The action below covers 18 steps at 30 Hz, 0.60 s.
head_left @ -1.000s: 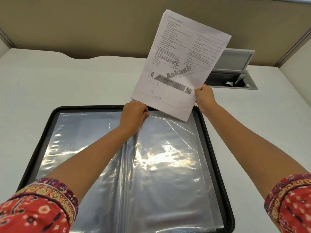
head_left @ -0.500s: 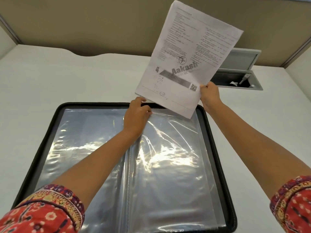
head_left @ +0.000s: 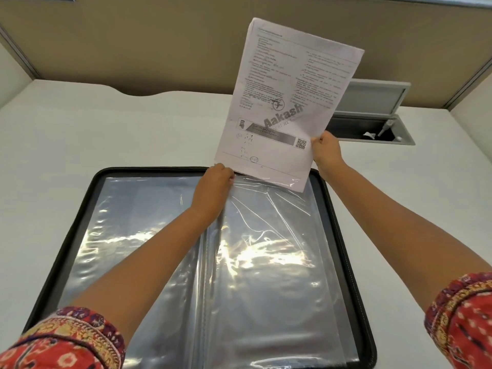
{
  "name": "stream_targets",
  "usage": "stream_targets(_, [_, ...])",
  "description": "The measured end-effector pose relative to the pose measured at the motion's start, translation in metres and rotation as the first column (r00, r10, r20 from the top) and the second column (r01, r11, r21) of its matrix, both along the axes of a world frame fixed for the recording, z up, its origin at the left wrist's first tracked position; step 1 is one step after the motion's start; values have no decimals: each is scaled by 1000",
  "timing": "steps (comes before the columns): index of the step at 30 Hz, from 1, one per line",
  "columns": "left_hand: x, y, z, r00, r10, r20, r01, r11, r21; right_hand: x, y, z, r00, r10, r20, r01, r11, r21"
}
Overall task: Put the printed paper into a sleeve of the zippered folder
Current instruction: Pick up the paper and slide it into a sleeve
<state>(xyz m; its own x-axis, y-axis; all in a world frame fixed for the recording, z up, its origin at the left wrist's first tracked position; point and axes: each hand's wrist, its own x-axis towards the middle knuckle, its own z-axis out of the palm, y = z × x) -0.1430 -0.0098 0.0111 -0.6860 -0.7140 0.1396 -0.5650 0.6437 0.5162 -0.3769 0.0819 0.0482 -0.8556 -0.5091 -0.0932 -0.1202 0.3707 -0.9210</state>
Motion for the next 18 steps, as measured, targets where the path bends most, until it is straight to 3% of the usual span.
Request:
stream_targets(7, [-3, -1, -2, 979, 139, -149, -120, 984, 132, -1, 1, 3, 1000, 10, -5, -10, 1000, -11])
stream_targets(11, [-8, -5, 3, 981, 168, -98, -146, 969, 202, 1, -1, 6, 999, 41, -25, -40, 999, 14])
stream_targets(18, [-10, -12, 5, 977, 154, -150, -116, 965, 234, -4, -8, 17, 998, 53, -30, -51, 997, 51])
